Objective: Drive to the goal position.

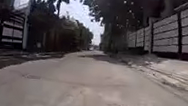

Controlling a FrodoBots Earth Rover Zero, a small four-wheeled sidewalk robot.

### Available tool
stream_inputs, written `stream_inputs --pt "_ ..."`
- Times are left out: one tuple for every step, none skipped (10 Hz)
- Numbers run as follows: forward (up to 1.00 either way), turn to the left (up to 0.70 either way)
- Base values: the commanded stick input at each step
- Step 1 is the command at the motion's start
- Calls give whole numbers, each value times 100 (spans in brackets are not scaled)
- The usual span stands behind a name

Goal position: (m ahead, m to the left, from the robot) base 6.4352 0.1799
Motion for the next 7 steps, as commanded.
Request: stream_inputs --pt "100 0" --pt "100 0" --pt "100 0" --pt "100 0" --pt "100 0" --pt "100 0" --pt "100 0"
